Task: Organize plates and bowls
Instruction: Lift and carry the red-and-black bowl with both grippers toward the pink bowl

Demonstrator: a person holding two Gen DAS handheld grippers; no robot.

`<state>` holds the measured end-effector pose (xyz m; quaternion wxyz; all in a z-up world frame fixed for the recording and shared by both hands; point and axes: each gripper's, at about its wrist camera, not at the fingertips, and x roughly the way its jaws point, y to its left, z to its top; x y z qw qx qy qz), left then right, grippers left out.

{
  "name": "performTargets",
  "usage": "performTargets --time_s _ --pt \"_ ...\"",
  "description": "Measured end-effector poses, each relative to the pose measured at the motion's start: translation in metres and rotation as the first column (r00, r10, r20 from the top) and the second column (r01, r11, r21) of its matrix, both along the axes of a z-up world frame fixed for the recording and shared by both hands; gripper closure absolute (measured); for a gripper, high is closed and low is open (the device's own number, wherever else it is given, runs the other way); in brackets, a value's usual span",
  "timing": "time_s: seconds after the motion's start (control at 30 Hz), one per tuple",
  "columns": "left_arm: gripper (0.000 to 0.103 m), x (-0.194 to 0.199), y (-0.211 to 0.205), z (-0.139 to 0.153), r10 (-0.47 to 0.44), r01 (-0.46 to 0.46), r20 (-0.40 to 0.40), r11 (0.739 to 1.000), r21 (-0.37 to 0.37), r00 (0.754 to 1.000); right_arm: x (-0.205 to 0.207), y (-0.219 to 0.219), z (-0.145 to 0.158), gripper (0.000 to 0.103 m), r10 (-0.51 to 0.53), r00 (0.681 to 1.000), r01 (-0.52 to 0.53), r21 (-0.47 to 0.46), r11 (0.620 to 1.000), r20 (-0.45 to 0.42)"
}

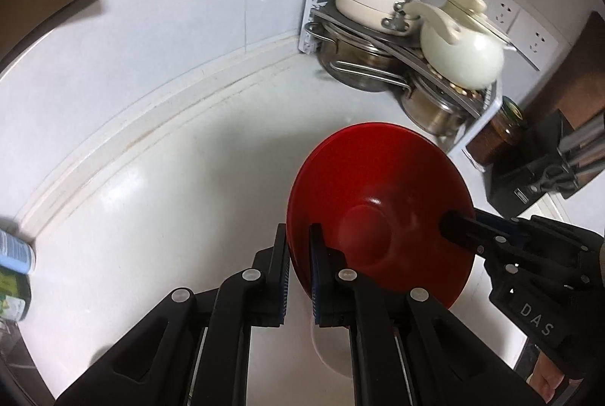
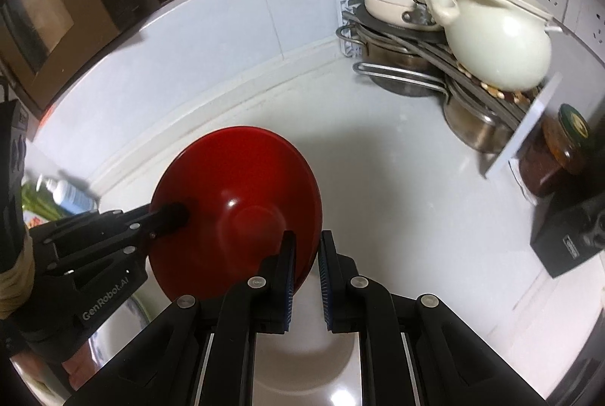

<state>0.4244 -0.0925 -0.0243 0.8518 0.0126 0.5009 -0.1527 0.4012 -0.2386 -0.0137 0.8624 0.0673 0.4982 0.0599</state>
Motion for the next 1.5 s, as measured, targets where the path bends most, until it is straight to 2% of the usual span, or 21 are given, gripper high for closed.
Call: performTargets --time_s 0.33,0.63,1.5 --pt "0.093 -0.04 -0.009 -0.014 -0.01 0.01 -0.026 1.0 -0.008 1.0 -0.041 -0.009 -0.019 0.089 -0.001 0.999 0.001 0.006 1.0 -0.033" --pt "0.093 -0.057 -0.014 -0.033 -0.003 0.001 -0.07 1.0 -0.017 0.998 -0.058 -0.011 -0.038 0.089 0.002 0.998 -0.001 0.004 1.0 -0.067" --pt "0.092 -0.067 -0.031 -0.082 0.005 0.001 -0.165 0.999 0.032 0.986 -0.064 -0.022 -0.081 0.089 0.028 0.989 -0.027 0.004 1.0 -0.144"
